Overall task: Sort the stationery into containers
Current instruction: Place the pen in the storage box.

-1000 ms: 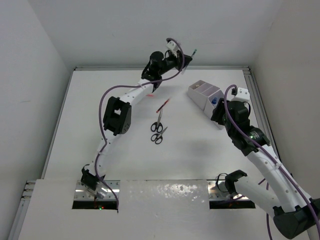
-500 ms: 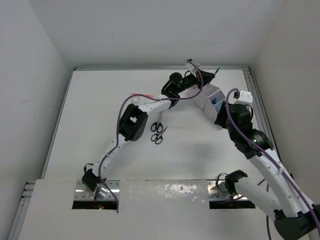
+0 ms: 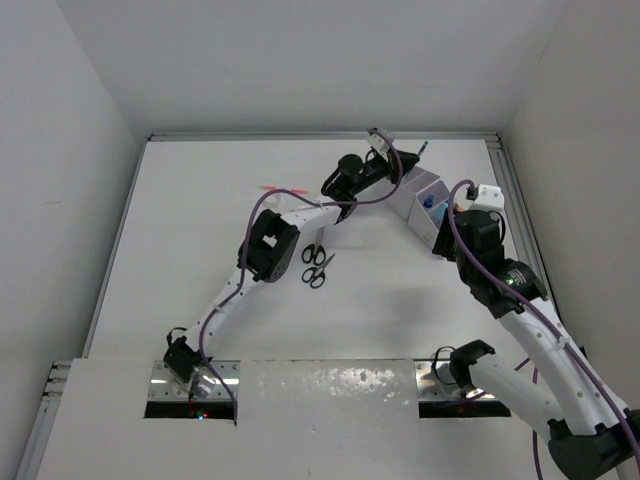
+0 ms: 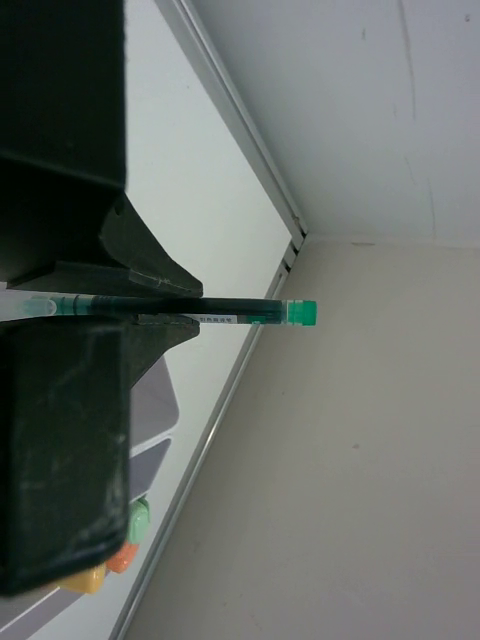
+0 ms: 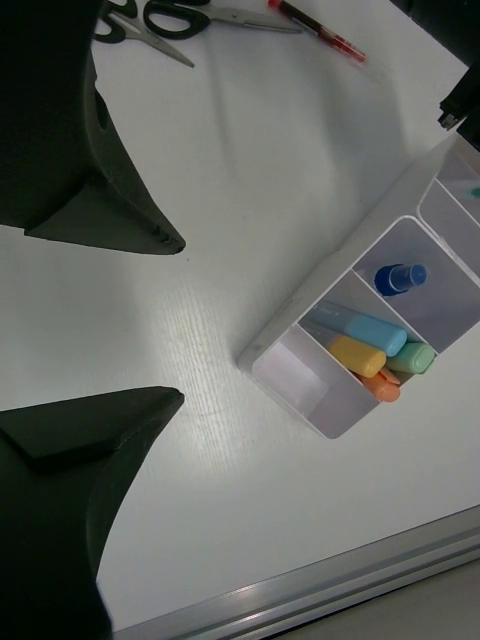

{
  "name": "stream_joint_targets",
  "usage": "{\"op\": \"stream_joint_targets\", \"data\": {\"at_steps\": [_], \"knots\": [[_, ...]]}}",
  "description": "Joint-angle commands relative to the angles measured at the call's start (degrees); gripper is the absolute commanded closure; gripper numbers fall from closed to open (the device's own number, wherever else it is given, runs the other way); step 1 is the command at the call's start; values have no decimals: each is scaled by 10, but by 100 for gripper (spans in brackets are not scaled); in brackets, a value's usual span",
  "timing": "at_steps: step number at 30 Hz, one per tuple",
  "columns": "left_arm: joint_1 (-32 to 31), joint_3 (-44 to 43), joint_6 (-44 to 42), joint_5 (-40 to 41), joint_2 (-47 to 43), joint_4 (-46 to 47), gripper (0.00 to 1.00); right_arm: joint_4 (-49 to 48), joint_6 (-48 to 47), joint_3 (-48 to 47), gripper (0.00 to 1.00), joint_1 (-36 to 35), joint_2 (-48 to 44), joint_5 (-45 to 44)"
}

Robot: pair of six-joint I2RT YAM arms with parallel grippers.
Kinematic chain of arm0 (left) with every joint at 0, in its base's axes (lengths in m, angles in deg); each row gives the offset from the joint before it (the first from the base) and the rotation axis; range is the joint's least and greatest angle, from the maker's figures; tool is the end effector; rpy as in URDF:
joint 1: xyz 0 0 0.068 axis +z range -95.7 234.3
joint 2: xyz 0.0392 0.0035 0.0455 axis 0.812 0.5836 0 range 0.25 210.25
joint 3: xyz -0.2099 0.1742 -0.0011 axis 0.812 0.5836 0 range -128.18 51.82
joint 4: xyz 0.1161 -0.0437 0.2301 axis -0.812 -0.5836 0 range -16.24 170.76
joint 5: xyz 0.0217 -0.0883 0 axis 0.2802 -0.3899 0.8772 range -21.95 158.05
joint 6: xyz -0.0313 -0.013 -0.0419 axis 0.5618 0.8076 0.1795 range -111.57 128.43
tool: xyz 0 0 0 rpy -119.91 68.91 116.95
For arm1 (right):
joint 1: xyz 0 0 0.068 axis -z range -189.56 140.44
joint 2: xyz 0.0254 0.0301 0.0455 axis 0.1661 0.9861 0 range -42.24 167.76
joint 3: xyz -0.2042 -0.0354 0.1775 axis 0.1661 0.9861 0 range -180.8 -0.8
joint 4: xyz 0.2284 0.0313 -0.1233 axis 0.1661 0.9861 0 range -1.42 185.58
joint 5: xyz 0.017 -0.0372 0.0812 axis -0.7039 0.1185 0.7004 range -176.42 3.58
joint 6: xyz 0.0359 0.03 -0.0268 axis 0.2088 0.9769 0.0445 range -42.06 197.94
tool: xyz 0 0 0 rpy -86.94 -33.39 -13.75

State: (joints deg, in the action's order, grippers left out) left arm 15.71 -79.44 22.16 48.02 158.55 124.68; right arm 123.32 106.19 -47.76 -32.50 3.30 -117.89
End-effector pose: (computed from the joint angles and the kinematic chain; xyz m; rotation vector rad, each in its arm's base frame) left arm 0.4720 -0.3922 0.1844 0.5933 1.2261 -0.9977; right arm 0.1599 0.0475 0.3107 0.4033 2.0189 -0.0429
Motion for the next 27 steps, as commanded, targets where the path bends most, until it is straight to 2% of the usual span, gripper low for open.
{"op": "stream_joint_targets", "data": {"at_steps": [1, 6, 9, 10, 13, 15, 21, 26, 27], "knots": [[-2, -19, -6, 7, 12, 25, 100, -4, -10, -22, 44, 2, 2, -15], [0, -17, -20, 11, 18, 14, 99, -7, -14, -27, 44, 2, 8, -18], [0, -6, -25, 9, 8, 13, 80, -13, -13, -27, 44, 2, 10, -15], [0, 1, -26, 5, 6, 13, 69, -15, -13, -27, 44, 3, 10, -13], [2, 14, -28, -3, -16, 13, 52, -19, -13, -31, 44, 2, 15, -9], [2, 20, -29, -8, -29, 12, 45, -21, -12, -37, 44, 2, 18, -6], [11, 19, -25, -6, -71, -12, 38, -30, -2, -44, 44, 2, 17, 1], [32, -57, -9, 59, -110, -156, 36, -44, 7, -39, 45, 2, 13, 5], [43, -74, -6, 68, -117, -208, 36, -49, 10, -38, 45, 0, 14, 10]]}}
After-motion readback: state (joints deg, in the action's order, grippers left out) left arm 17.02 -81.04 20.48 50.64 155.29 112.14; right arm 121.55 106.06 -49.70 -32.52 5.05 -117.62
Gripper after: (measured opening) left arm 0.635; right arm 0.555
